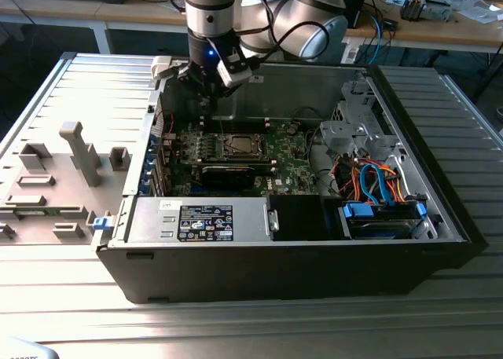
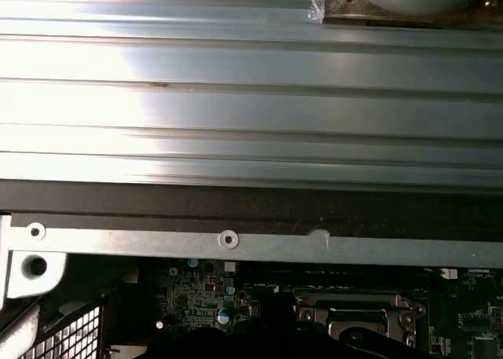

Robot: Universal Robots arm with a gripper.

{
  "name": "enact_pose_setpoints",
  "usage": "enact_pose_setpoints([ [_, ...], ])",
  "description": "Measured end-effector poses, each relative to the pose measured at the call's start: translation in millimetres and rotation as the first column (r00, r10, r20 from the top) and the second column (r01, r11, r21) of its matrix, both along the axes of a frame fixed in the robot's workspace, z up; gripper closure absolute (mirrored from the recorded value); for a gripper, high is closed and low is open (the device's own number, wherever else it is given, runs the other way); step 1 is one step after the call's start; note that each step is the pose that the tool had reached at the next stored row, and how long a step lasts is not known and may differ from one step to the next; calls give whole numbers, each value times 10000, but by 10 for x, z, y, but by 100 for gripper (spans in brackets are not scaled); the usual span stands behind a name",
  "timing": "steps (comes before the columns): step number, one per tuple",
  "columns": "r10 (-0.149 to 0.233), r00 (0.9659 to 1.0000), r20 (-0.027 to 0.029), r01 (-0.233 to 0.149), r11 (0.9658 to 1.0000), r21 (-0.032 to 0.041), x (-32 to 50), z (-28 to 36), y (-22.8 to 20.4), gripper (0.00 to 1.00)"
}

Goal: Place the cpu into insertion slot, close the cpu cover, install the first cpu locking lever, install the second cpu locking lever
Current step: 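Install the first cpu locking lever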

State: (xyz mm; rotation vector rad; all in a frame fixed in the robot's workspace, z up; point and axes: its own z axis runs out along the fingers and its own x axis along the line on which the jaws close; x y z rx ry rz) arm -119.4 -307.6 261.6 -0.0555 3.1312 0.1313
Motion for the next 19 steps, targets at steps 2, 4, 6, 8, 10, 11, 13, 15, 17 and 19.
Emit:
enact_pose_setpoints([
  [2, -1, 10000, -1, 1, 10000, 0, 52, 0, 0, 89],
  [4, 2, 10000, -3, -2, 10000, -1, 100, -1, 0, 89],
  [6, 10, 10000, -3, -10, 10000, -1, 126, -6, 0, 89],
  [8, 35, 10000, -26, -36, 10000, -29, 153, -31, 0, 89],
  [10, 51, 10000, -41, -52, 10000, -50, 183, -53, 0, 89],
  [11, 59, 10000, -44, -59, 10000, -56, 197, -62, 0, 89],
  [13, 70, 10000, -48, -71, 10000, -66, 218, -78, 0, 89],
  [15, 84, 9999, -63, -85, 9999, -79, 240, -117, 0, 89],
  [17, 103, 9999, -74, -104, 9999, -136, 259, -155, 0, 89],
  [19, 126, 9999, -77, -128, 9994, -336, 272, -168, 0, 89],
])
